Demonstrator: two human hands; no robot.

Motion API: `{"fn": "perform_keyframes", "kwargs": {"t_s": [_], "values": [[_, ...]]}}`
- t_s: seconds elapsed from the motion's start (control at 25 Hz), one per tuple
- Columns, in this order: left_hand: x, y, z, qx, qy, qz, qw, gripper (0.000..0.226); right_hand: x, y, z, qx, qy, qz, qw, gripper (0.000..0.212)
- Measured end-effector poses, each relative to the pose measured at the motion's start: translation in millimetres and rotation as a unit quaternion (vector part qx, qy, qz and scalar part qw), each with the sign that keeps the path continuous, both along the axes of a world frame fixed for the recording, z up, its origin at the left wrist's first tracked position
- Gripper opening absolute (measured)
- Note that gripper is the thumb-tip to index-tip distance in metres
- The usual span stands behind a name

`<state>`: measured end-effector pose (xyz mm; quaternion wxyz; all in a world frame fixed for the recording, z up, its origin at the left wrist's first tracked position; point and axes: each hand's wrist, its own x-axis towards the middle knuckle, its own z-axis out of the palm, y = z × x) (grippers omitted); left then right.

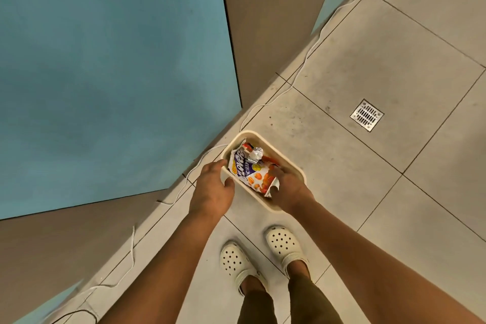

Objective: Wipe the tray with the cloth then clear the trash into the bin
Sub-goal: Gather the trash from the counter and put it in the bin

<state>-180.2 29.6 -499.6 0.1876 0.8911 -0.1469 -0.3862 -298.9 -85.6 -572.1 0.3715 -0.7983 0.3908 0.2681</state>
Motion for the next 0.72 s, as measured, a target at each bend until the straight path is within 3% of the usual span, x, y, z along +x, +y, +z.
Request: {"fn": "perform_keyframes", "kwargs": {"t_s": [0.52, 0.72], "values": [[-47.8, 28.6, 278.8, -0.134, -0.032, 0.108, 0.985, 0.029, -2.5, 25.8, 297.3, 0.04, -0.202, 0.066, 0.976, 0.034], [-51.5, 39.5, 380.3, -0.231, -0.089, 0.168, 0.954, 0.029, 22.8, 26.4, 407.3, 0.055, -0.292, 0.129, 0.946, 0.032]]}}
